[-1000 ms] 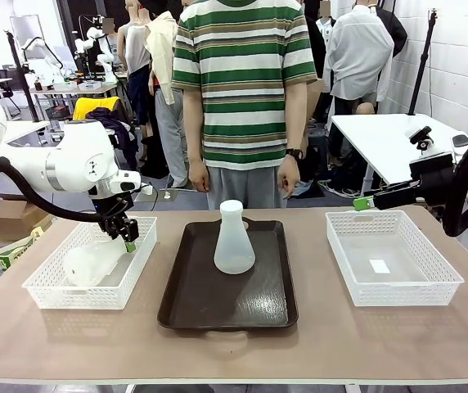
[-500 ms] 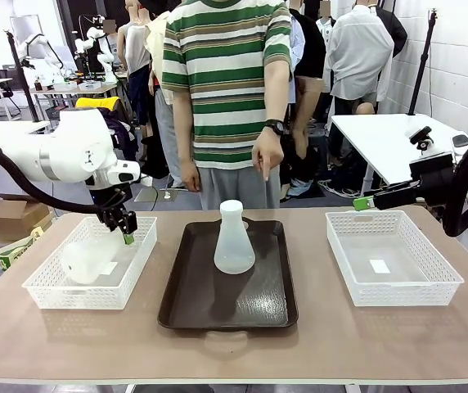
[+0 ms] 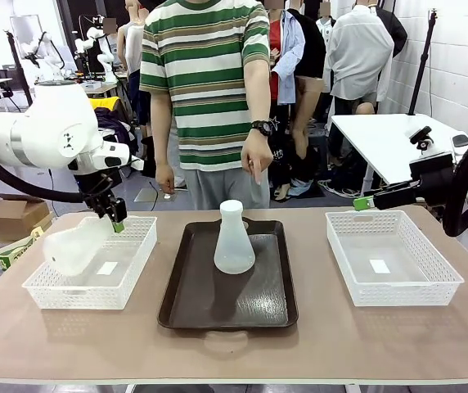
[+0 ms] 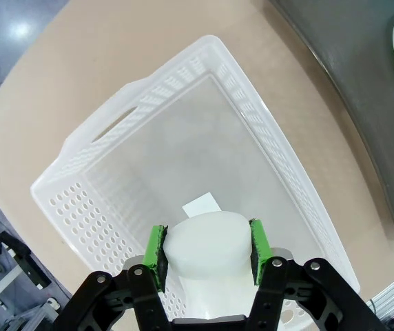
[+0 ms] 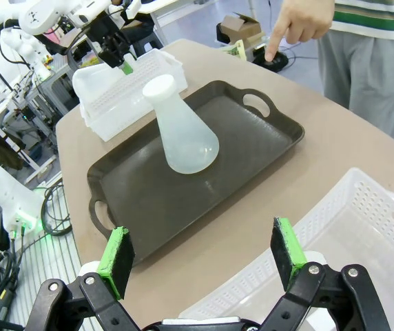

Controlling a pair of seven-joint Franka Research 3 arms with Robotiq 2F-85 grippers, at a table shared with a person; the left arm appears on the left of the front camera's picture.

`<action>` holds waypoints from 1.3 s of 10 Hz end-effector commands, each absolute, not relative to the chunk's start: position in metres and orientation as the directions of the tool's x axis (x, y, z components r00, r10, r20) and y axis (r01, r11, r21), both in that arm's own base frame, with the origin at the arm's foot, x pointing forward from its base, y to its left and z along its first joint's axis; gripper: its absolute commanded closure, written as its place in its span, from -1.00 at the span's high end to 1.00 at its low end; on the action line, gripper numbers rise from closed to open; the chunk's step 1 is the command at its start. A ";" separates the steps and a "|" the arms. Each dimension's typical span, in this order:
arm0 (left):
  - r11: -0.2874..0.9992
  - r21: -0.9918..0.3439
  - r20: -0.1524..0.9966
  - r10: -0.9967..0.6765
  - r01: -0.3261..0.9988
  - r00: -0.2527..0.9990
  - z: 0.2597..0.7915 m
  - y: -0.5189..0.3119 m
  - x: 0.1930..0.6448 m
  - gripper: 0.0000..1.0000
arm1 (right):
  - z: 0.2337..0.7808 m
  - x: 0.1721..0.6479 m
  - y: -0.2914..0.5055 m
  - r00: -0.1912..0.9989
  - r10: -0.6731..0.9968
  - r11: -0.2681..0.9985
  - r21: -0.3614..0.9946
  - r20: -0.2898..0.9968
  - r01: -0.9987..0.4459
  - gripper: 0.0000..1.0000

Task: Prepare the laboratory tools.
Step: Place the picked Big flask upright in the Handle tray as directed by the person.

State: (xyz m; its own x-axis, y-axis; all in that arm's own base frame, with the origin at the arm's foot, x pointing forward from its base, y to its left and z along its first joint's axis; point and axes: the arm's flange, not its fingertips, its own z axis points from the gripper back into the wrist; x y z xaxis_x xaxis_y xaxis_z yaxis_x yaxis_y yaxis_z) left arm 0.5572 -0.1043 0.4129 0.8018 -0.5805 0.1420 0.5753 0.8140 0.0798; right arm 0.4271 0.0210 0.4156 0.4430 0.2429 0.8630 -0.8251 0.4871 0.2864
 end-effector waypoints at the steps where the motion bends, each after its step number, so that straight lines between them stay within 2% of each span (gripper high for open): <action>1: 0.799 0.099 0.162 -0.600 0.593 0.783 0.410 -0.106 0.548 -1.00 | 0.415 0.426 0.022 0.442 0.243 0.486 0.286 0.863 -0.826 1.00; 8: 0.748 0.135 0.263 -0.659 0.650 0.705 0.437 -0.111 0.526 -1.00 | 0.415 0.426 0.022 0.442 0.243 0.486 0.286 0.863 -0.826 1.00; 13: 0.759 0.106 0.247 -0.646 0.642 0.722 0.426 -0.107 0.533 -1.00 | 0.415 0.426 0.022 0.442 0.243 0.486 0.286 0.863 -0.826 1.00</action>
State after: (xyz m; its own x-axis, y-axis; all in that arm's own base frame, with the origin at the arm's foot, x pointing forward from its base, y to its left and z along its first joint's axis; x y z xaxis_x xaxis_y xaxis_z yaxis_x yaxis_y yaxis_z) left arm 0.5322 -0.1124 0.4271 0.7413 -0.6336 0.2215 0.6254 0.7719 0.1148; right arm 0.4271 0.0210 0.4156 0.4429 0.2429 0.8630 -0.8251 0.4871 0.2863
